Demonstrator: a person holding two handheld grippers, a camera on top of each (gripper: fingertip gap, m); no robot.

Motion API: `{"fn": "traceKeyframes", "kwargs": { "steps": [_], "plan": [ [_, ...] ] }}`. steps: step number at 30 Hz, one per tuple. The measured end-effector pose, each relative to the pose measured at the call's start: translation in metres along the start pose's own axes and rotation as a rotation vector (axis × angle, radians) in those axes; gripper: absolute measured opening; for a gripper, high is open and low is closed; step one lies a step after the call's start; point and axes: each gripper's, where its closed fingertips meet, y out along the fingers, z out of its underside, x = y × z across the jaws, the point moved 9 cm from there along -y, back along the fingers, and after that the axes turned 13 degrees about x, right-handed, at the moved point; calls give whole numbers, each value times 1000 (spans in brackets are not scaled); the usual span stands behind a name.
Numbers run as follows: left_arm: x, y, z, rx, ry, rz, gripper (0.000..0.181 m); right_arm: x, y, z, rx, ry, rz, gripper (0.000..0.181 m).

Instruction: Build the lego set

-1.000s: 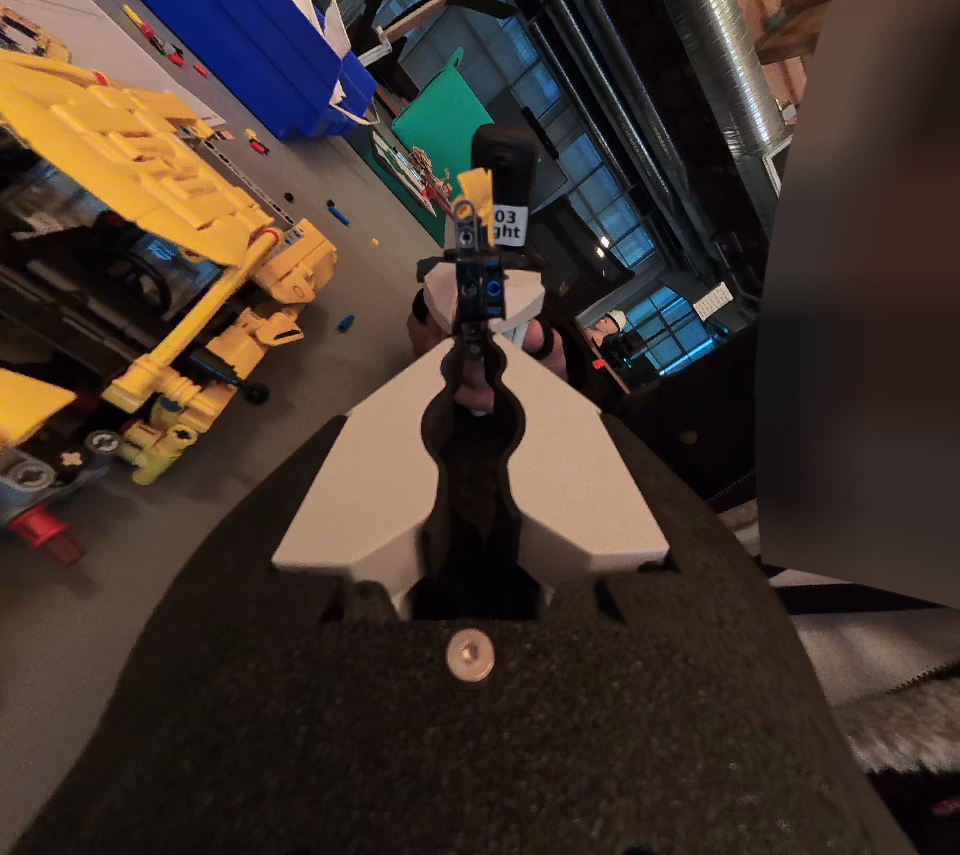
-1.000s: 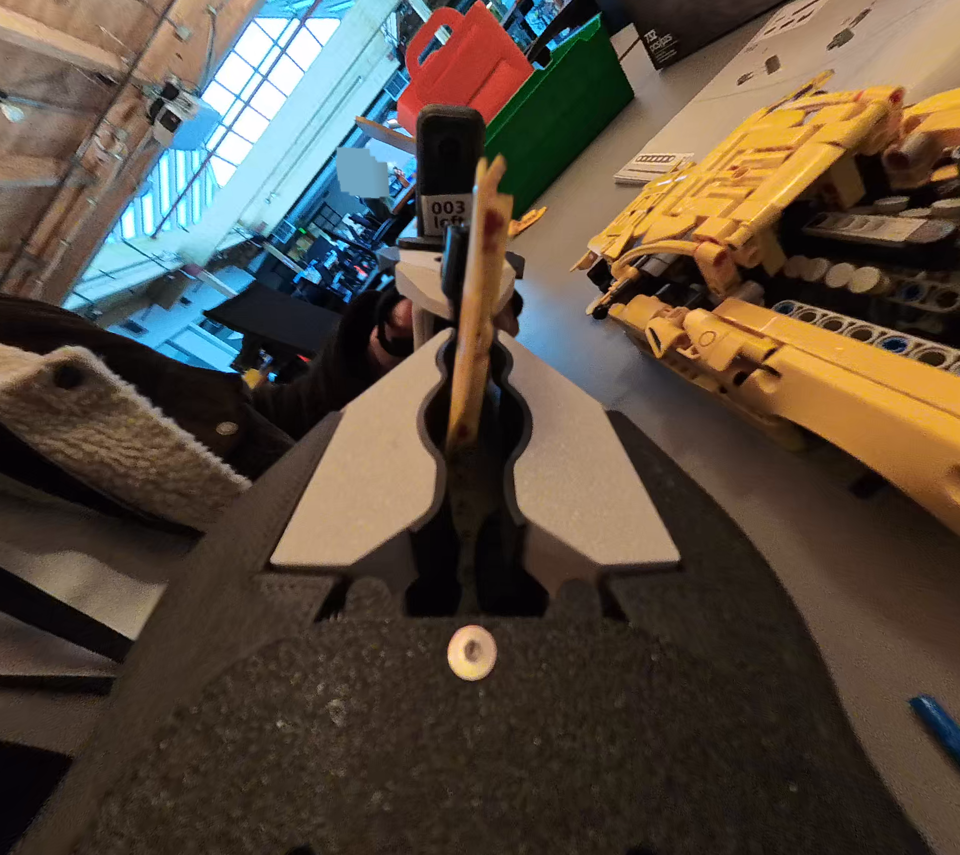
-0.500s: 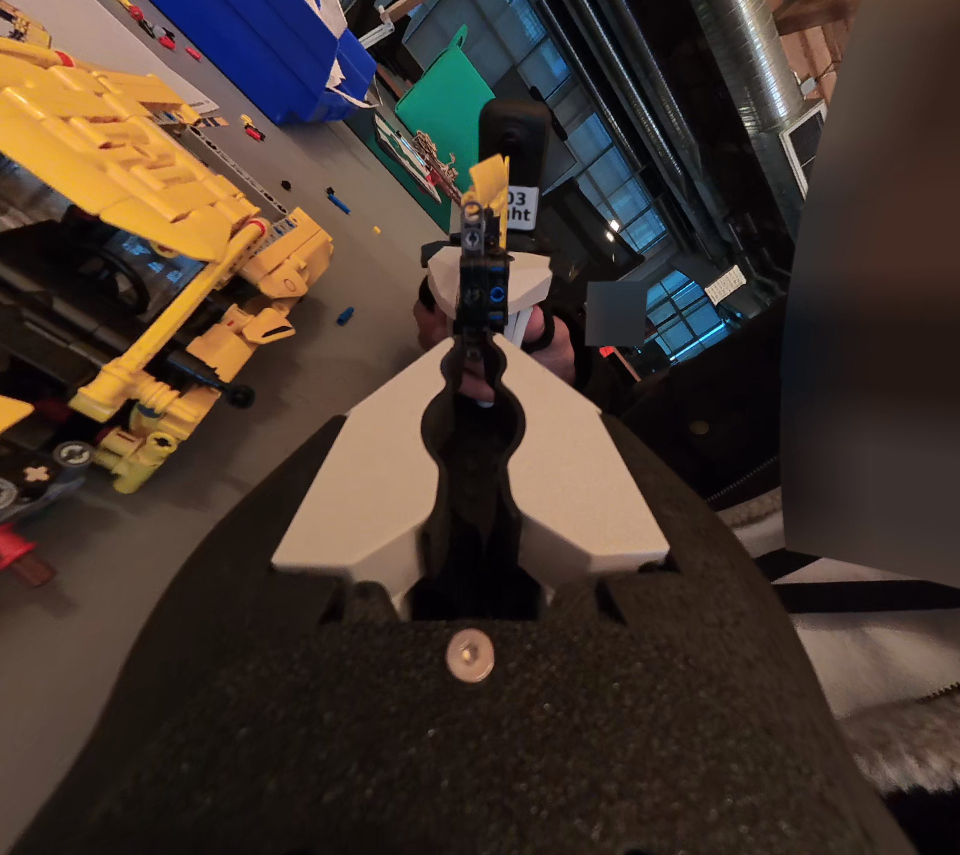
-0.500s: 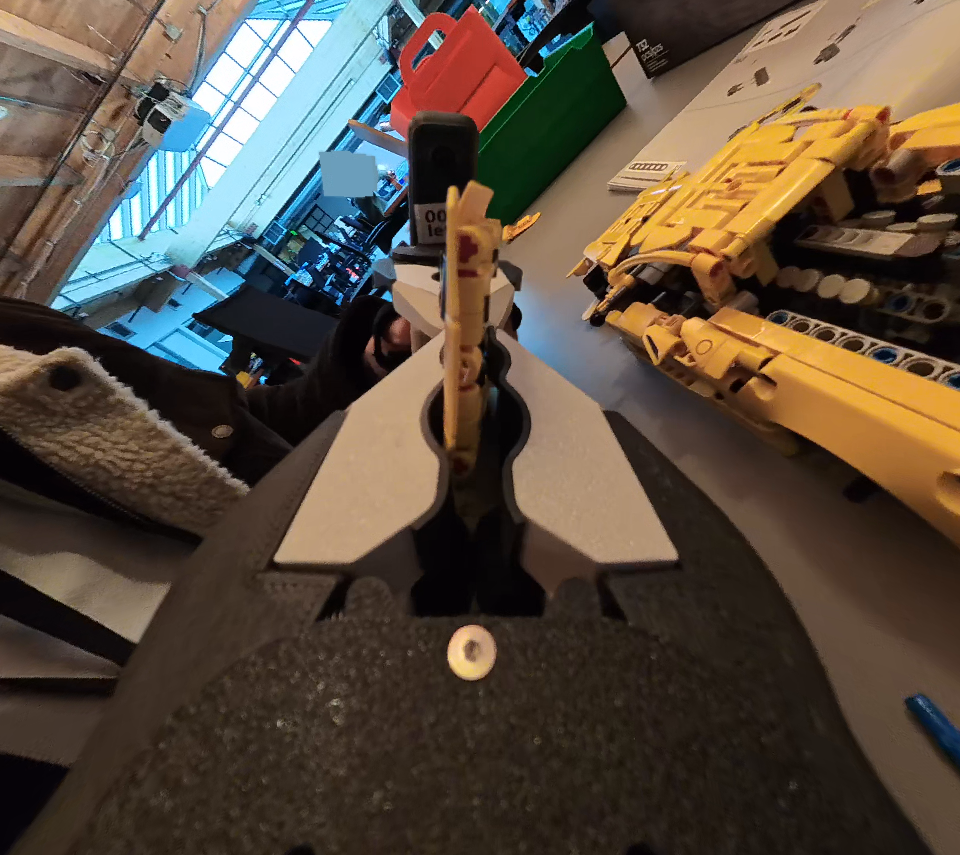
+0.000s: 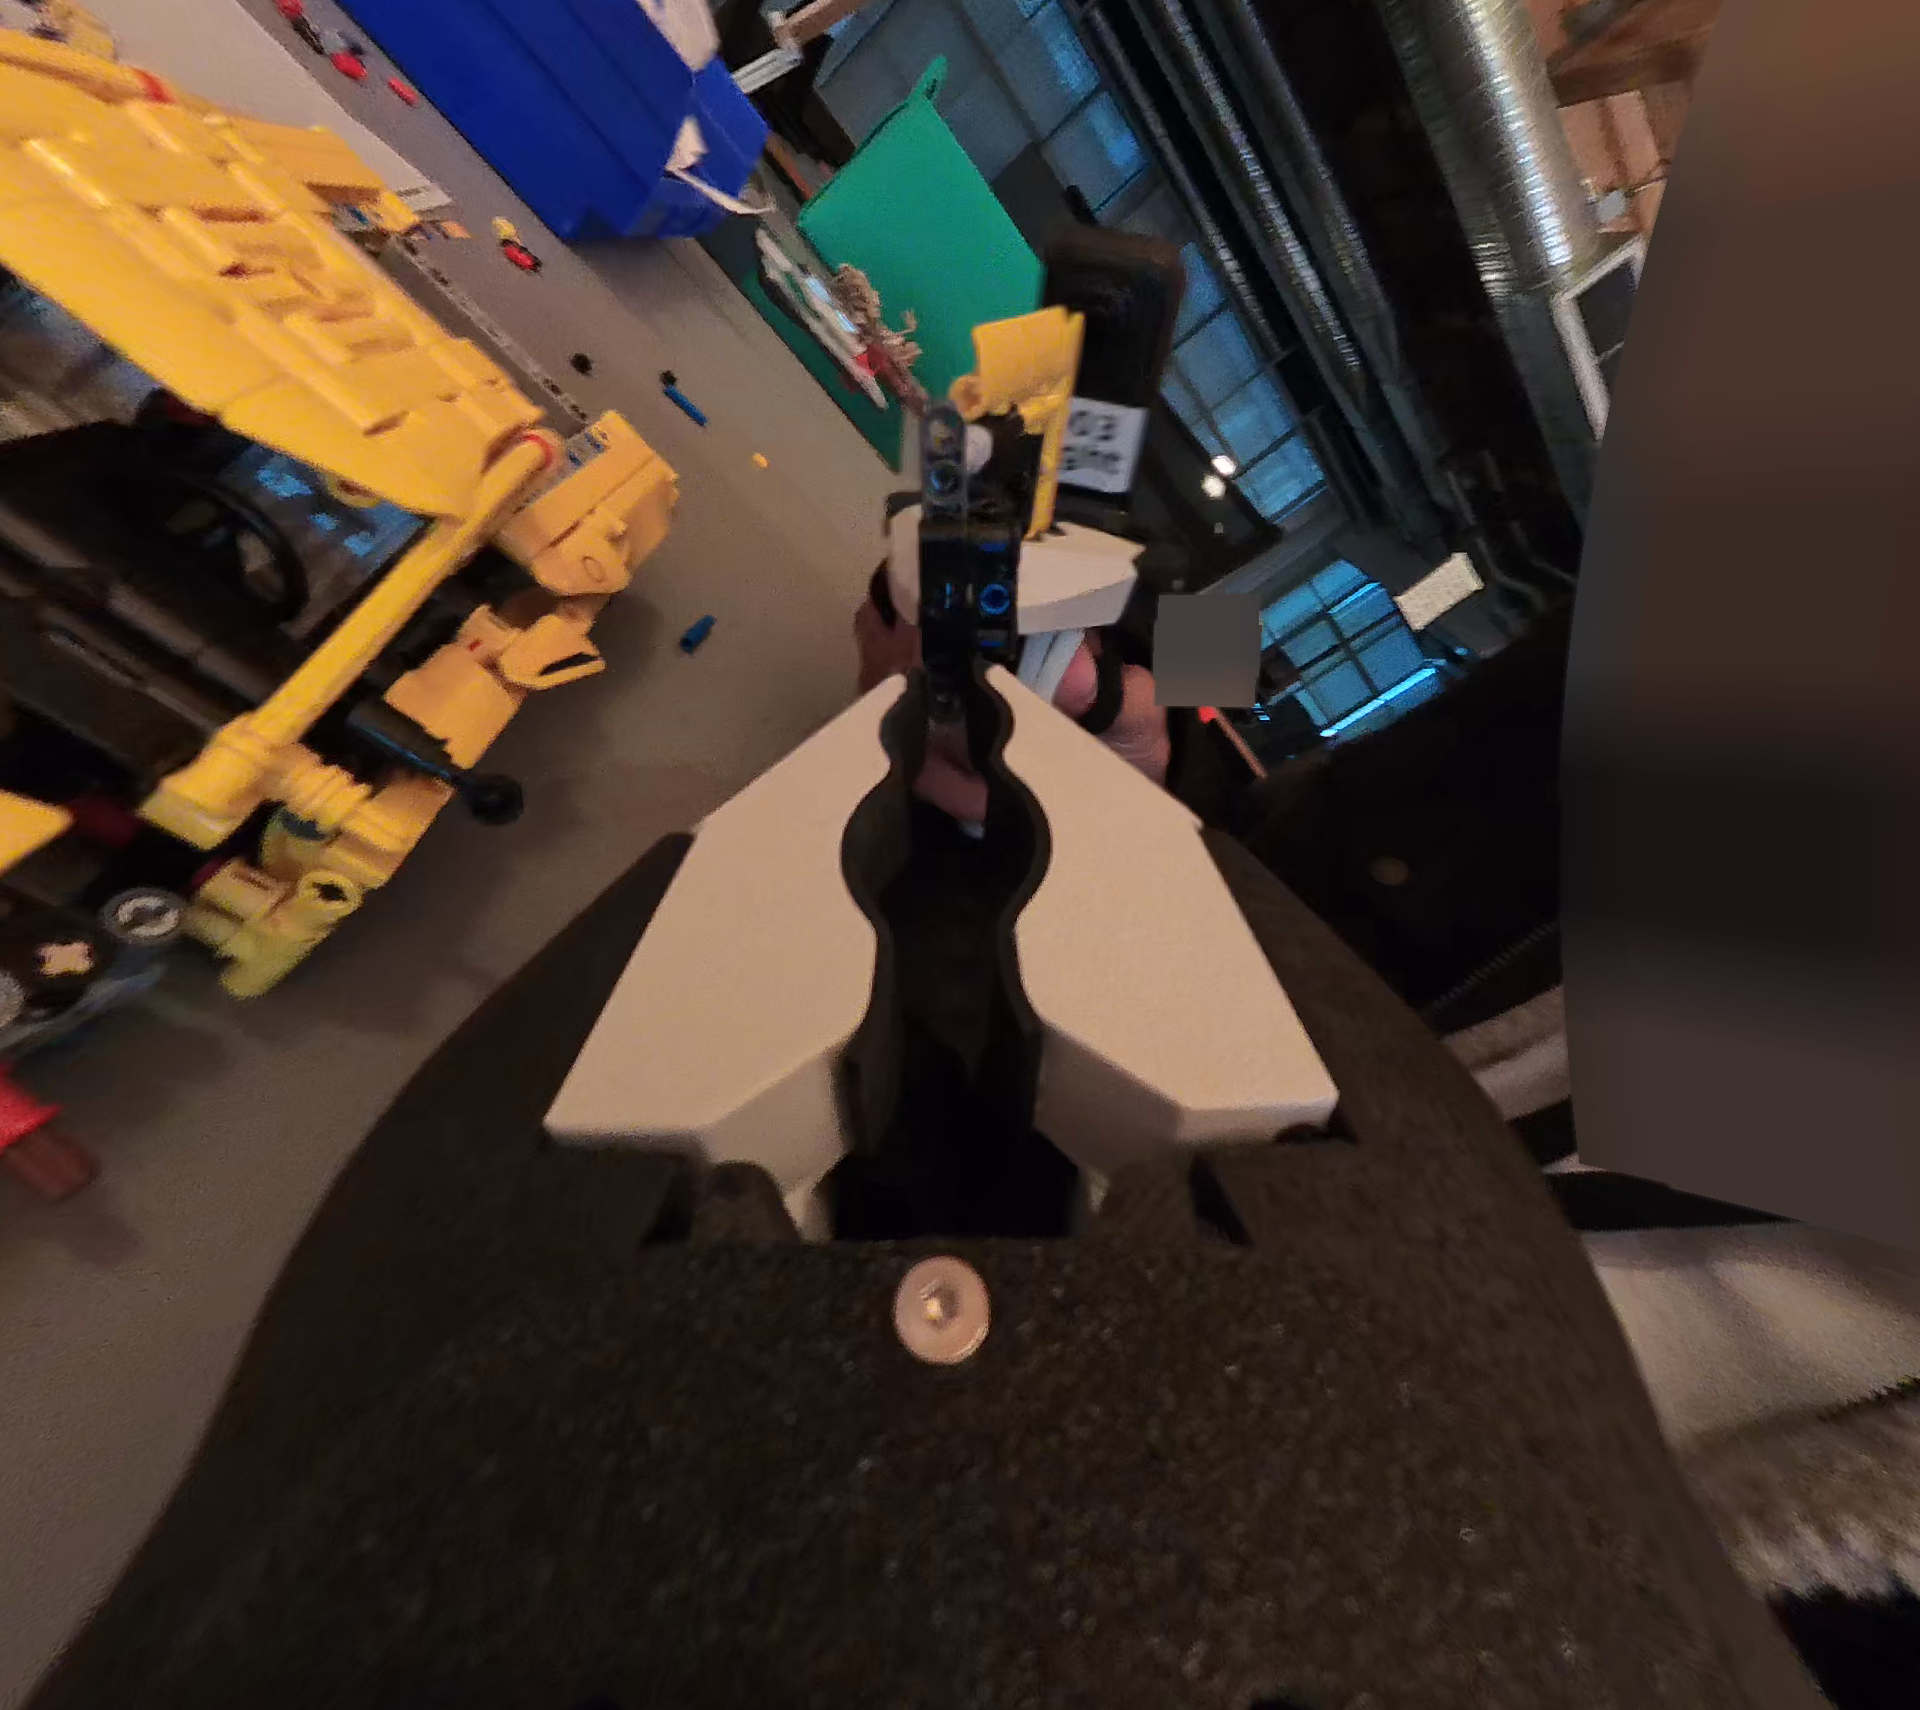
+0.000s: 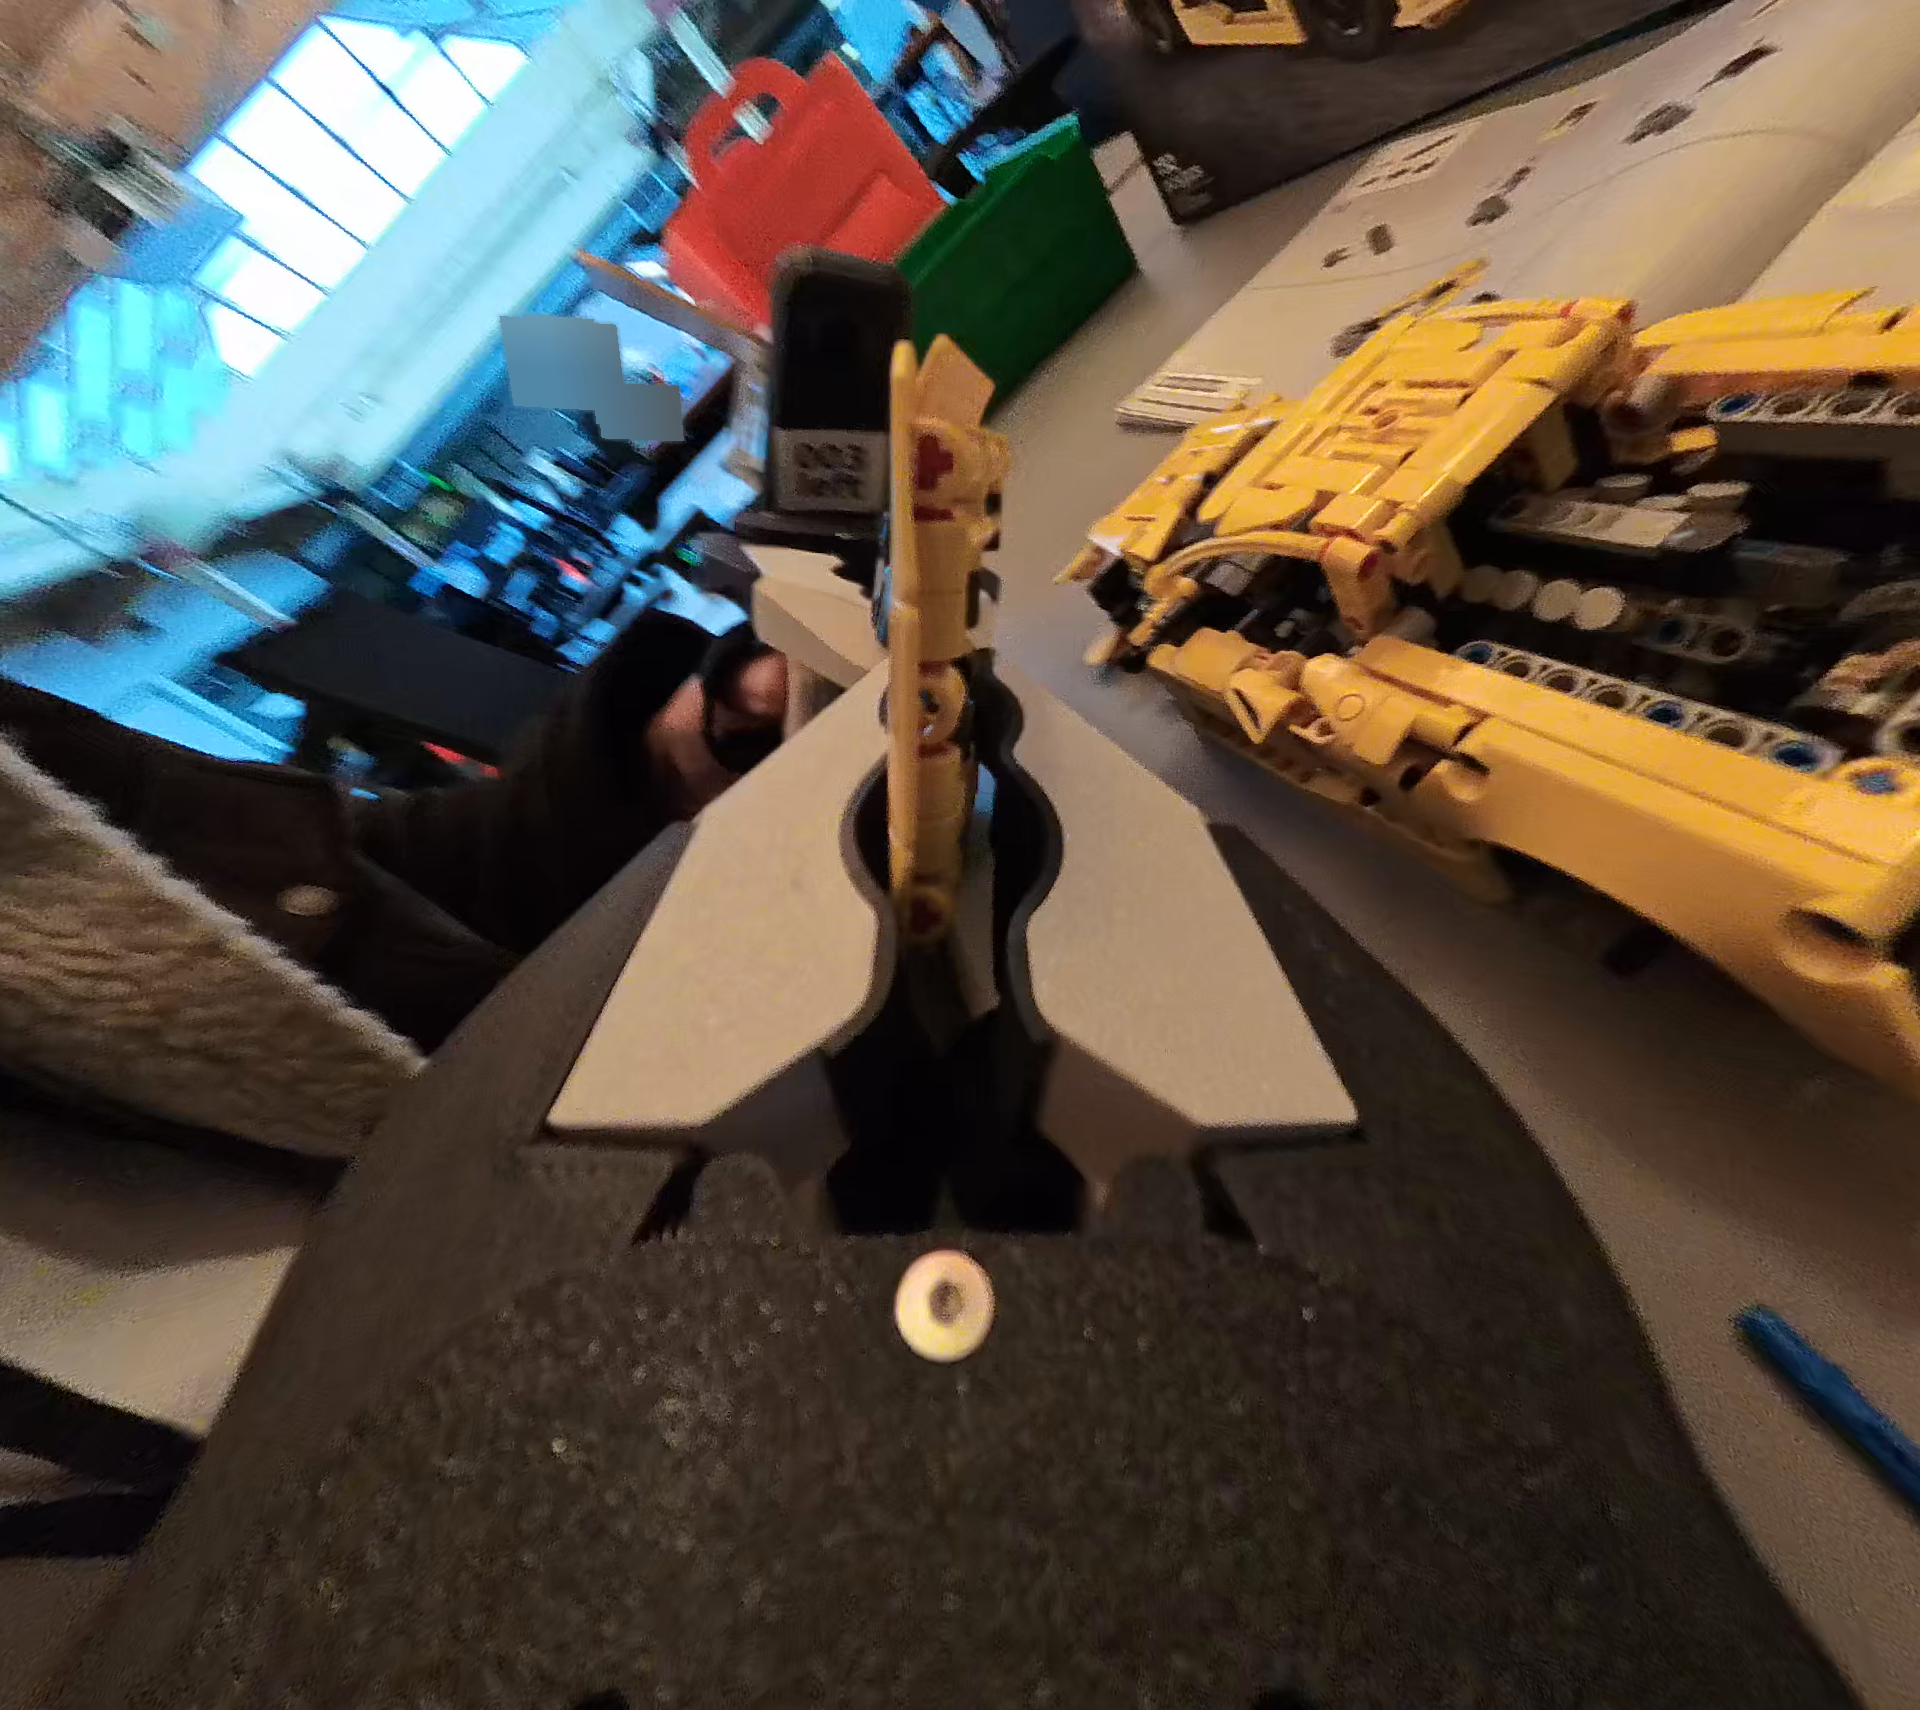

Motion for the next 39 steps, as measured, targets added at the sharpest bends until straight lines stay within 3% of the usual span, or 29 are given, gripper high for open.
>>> {"fn": "traceKeyframes", "kwargs": {
  "steps": [6,13,25,31,39],
  "plan": [
    [-5,-1,1,32,26,61,6,-3,1,2,22,77,-165,8],
    [-15,-3,2,113,221,-70,7,-10,3,5,64,210,-315,7],
    [-10,1,-5,-13,132,65,7,-8,-1,1,-60,227,-322,7],
    [-7,-1,-3,90,120,37,6,-5,-1,3,35,142,-226,7],
    [-14,0,0,166,210,-14,7,-4,4,6,95,152,-271,7]
  ]
}}
